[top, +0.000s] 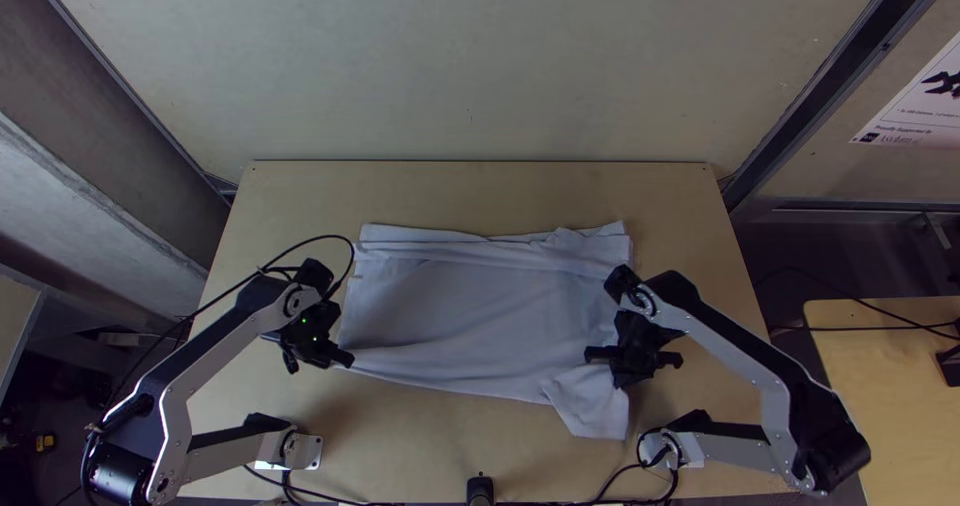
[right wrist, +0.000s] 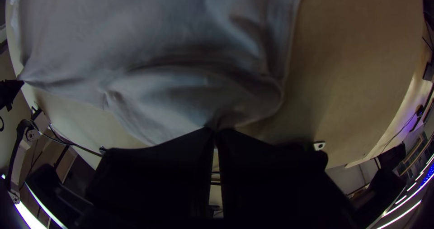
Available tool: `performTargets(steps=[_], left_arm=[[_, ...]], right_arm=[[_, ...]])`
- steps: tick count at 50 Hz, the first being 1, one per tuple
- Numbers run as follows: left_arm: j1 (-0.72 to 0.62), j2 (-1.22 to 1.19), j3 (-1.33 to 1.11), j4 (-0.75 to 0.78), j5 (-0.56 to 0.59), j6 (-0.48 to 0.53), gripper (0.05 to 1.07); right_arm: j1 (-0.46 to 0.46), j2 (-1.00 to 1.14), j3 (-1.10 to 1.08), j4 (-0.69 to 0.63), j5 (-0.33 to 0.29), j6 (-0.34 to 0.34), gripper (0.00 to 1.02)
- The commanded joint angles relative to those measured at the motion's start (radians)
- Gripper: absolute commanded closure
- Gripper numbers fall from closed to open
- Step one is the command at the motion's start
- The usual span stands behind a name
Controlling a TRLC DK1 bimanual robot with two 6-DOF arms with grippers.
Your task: Fold the t-shirt
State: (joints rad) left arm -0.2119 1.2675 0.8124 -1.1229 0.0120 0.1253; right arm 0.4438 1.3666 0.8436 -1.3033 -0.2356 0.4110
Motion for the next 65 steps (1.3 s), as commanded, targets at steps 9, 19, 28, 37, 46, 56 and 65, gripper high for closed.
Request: performTargets(steps=[9, 19, 28, 37, 46, 56, 65], left_arm=[[0.039, -0.049, 0.039, -0.009, 0.014, 0.01, 1.04], [0.031, -0.089, 0.07, -0.002, 0.014, -0.018, 1.04], [0.022, -0.109, 0.125, 0.074, 0.014, -0.024, 1.04], [0.022, -0.057, 0.226, 0.121, 0.014, -0.012, 1.04], [0.022, 0.013, 0.306, 0.155, 0.014, 0.005, 1.04], [0.022, 0.107, 0.384, 0.164, 0.013, 0.013, 1.04], [0.034, 0.201, 0.453, 0.184, 0.011, 0.028, 1.04]], right_arm=[[-0.14, -0.08, 0.031, -0.077, 0.104, -0.089, 1.0], [-0.224, -0.103, 0.107, -0.097, 0.13, -0.138, 1.0], [-0.255, -0.084, 0.17, -0.094, 0.145, -0.161, 1.0], [-0.287, -0.034, 0.245, -0.077, 0.156, -0.181, 1.0], [-0.321, 0.051, 0.331, -0.037, 0.154, -0.198, 1.0], [-0.338, 0.177, 0.417, 0.002, 0.154, -0.218, 1.0], [-0.35, 0.289, 0.52, 0.021, 0.154, -0.228, 1.0]])
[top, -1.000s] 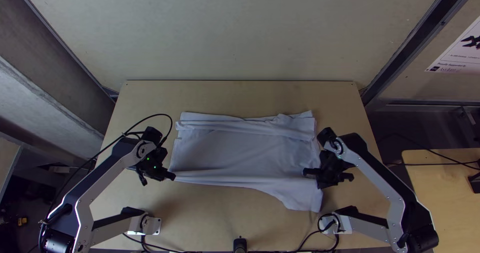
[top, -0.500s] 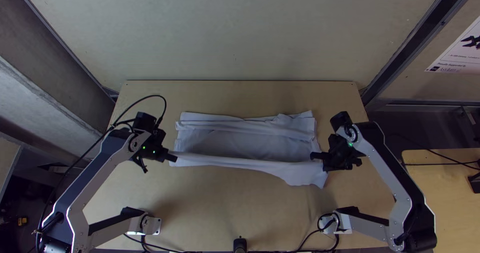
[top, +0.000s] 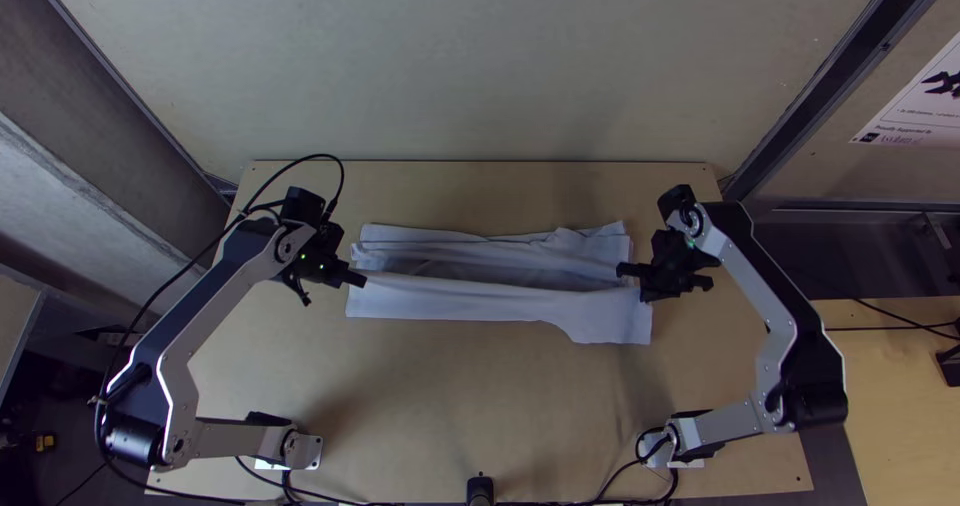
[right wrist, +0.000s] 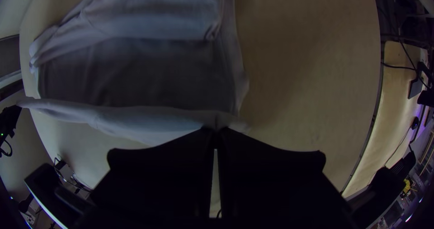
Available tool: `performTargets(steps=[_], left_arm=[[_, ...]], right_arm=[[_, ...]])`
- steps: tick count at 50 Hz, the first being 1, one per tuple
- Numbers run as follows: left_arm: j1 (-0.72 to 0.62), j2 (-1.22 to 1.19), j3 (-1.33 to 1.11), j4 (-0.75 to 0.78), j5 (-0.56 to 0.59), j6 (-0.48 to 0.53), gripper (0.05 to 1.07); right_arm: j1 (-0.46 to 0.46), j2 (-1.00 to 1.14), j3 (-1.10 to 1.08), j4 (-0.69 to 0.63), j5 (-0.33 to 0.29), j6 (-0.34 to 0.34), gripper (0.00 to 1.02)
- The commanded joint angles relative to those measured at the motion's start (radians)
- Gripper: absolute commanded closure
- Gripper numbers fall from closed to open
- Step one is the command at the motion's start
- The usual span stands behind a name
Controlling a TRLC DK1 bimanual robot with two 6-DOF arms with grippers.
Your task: Fold the t-shirt
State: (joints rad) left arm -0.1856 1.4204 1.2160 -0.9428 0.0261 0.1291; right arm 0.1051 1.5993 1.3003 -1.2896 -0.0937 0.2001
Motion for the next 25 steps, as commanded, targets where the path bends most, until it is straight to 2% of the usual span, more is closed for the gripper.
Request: performTargets(steps=[1, 25], left_arm=[[0.009, 0.061, 0.057, 0.006, -0.003, 0.026, 1.04], [0.057, 0.322, 0.28, 0.039, -0.011, 0.038, 1.04]], right_arm=[[-0.012, 0.07, 0.074, 0.009, 0.012, -0.021, 1.0], [-0.019, 0.37, 0.356, 0.013, 0.012, -0.041, 1.0]])
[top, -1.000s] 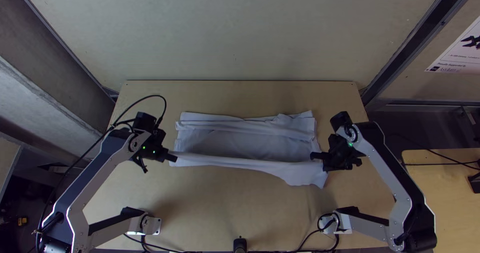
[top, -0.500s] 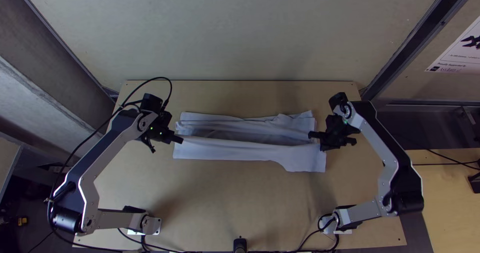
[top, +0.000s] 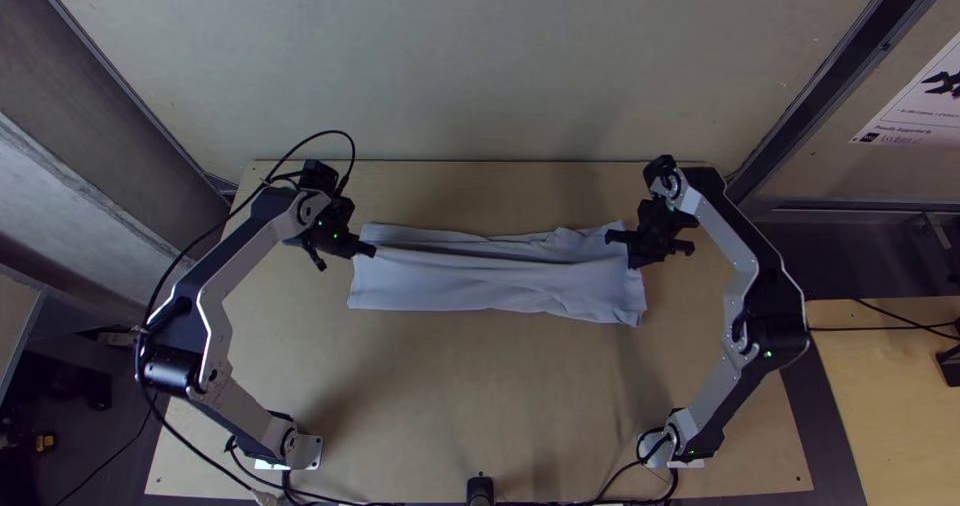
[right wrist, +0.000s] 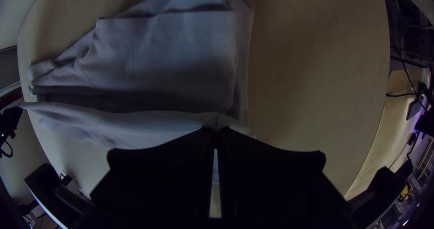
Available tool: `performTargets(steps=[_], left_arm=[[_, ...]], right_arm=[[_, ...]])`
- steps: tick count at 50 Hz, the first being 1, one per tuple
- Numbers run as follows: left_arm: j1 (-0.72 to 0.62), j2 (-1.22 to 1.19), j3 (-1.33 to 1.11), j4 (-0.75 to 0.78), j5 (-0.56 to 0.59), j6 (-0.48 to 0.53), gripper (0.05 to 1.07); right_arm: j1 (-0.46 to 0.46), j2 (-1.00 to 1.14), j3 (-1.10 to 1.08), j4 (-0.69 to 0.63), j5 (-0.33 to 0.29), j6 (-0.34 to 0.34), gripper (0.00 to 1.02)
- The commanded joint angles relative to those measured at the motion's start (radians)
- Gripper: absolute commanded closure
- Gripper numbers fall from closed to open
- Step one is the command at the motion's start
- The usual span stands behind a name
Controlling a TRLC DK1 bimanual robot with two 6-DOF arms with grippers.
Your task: Fold the t-shirt
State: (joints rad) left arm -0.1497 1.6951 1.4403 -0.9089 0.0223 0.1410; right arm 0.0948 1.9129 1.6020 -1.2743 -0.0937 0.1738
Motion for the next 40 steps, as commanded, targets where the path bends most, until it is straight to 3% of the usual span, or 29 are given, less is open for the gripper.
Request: performTargets(steps=[1, 24, 26, 28, 29, 30, 31, 33, 34, 40], left_arm=[[0.022, 0.058, 0.065, 0.005, -0.007, 0.028, 1.04], [0.018, 0.202, 0.126, 0.038, -0.007, 0.016, 1.04], [0.018, 0.207, 0.12, 0.047, -0.007, 0.011, 1.04], [0.019, 0.213, 0.114, 0.065, -0.007, -0.003, 1.04], [0.022, 0.216, 0.112, 0.074, -0.007, -0.012, 1.01], [0.024, 0.219, 0.111, 0.079, -0.007, -0.018, 0.92], [0.025, 0.221, 0.111, 0.081, -0.007, -0.02, 0.76], [0.027, 0.222, 0.109, 0.081, -0.007, -0.031, 0.3], [0.029, 0.222, 0.108, 0.081, -0.007, -0.037, 0.09], [0.033, 0.195, 0.1, 0.087, -0.007, -0.06, 0.09]], right_arm=[[-0.007, 0.067, 0.064, -0.002, 0.012, -0.014, 1.0], [-0.015, 0.307, 0.292, 0.024, 0.014, -0.034, 1.0], [-0.015, 0.317, 0.296, 0.026, 0.017, -0.034, 0.92], [-0.012, 0.328, 0.296, 0.027, 0.029, -0.033, 0.77], [-0.01, 0.331, 0.291, 0.027, 0.034, -0.034, 0.68], [-0.009, 0.334, 0.285, 0.027, 0.037, -0.036, 0.55], [-0.009, 0.336, 0.28, 0.027, 0.04, -0.036, 0.38], [-0.007, 0.337, 0.271, 0.026, 0.055, -0.033, 0.03], [-0.007, 0.336, 0.268, 0.027, 0.068, -0.033, 0.02], [-0.023, 0.278, 0.259, 0.05, 0.075, -0.014, 0.03]])
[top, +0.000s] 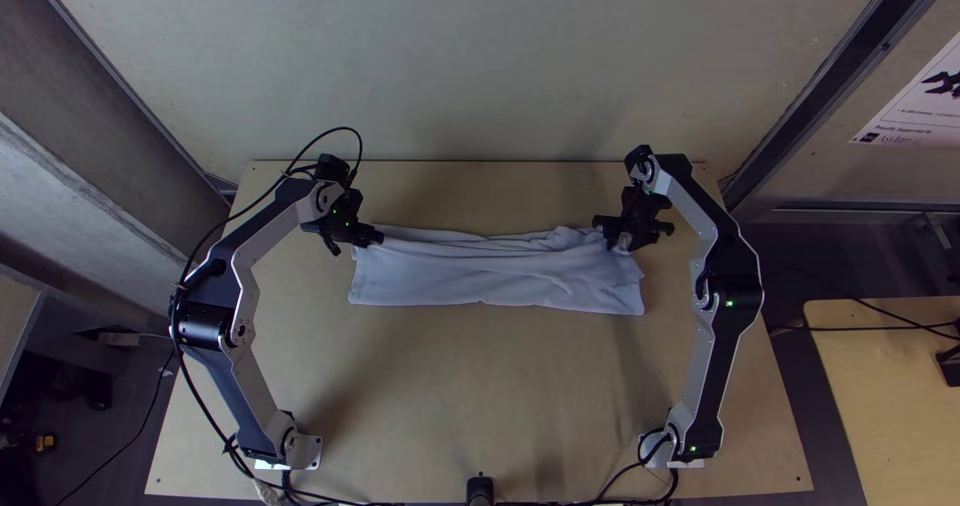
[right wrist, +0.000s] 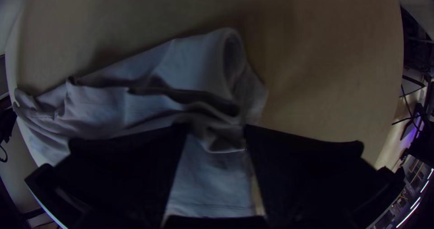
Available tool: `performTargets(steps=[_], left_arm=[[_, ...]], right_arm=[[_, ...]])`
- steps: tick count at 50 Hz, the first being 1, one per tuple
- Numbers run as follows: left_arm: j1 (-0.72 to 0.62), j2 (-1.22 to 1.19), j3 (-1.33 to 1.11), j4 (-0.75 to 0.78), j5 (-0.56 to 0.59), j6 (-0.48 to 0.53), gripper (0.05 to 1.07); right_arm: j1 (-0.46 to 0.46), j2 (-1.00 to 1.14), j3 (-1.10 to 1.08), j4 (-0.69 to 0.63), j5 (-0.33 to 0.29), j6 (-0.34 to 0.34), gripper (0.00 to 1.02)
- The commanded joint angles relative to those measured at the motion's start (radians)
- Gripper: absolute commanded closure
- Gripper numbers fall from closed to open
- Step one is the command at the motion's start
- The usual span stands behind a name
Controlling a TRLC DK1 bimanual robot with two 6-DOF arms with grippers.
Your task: Fold the t-shirt
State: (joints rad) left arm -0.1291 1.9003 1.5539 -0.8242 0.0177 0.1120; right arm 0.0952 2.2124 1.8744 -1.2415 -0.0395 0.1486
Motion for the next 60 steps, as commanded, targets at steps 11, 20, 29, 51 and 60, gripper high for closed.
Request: performTargets(steps=[11, 20, 29, 51, 60], left_arm=[[0.042, -0.141, -0.049, -0.001, 0.027, -0.067, 0.09], [0.106, -0.233, -0.118, -0.004, 0.185, -0.083, 0.09], [0.178, -0.279, -0.186, -0.009, 0.346, -0.106, 0.09], [0.289, -0.259, -0.362, 0.062, 0.607, -0.089, 0.09], [0.298, -0.185, -0.377, 0.103, 0.636, -0.092, 0.09]], right_arm=[[-0.088, -0.214, -0.027, 0.037, 0.023, 0.035, 0.03], [-0.118, -0.385, -0.07, 0.037, 0.021, 0.039, 0.03], [-0.132, -0.554, -0.096, 0.037, 0.021, 0.039, 0.03], [-0.132, -0.846, -0.156, 0.01, 0.018, 0.039, 0.03], [-0.141, -0.908, -0.227, 0.008, 0.02, 0.037, 0.03]])
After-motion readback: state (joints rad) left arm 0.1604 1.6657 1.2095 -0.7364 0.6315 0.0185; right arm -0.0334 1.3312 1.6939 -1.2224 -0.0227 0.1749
